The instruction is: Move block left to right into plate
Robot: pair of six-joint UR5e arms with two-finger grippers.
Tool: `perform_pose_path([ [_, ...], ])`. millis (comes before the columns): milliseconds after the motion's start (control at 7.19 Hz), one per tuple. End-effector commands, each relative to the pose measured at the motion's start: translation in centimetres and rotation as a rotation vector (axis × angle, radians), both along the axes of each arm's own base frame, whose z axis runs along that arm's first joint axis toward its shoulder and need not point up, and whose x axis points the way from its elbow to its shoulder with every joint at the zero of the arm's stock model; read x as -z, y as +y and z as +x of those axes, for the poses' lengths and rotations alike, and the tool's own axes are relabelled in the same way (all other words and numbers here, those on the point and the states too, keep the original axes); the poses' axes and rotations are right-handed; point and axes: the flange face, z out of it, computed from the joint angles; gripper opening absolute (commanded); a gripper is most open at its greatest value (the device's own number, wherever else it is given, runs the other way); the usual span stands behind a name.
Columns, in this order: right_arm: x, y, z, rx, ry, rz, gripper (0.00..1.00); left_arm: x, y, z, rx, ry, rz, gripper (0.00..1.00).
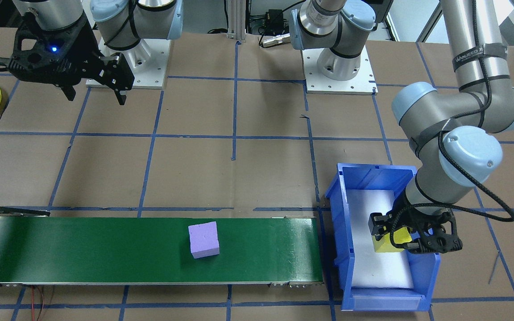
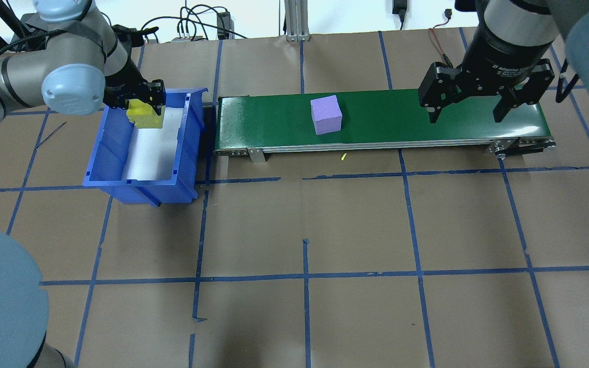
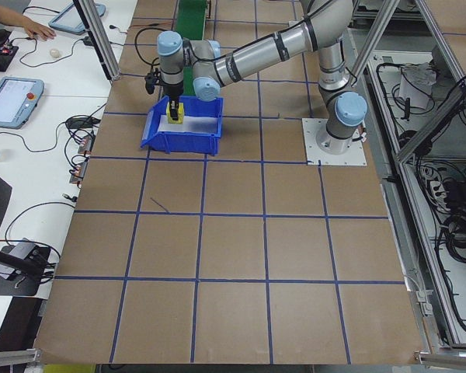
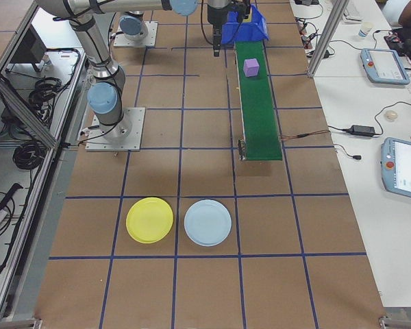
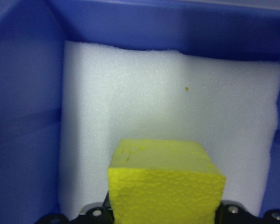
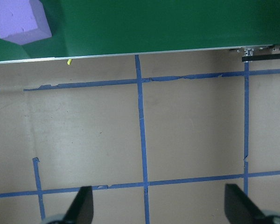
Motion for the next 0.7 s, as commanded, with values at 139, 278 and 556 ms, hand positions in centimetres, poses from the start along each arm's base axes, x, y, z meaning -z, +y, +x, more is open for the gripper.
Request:
perform_pose_path([
  [139, 4.8, 0.1, 0.1, 0.007, -0.001, 0.050, 1.00, -4.7, 1.6, -10.4, -0.008, 0.020, -0.031, 0.32],
  [278, 6.2, 0.0, 0.2, 0.010, -0.005, 0.030, 1.00, -3.8, 2.1, -12.9, -0.018, 0.024, -0.025, 0.32],
  [556, 9.4, -2.1, -0.1, 0.005, 0.001, -0.035, 1.00, 0.1, 1.1, -16.0, 0.005, 0.027, -0.029, 0.33],
])
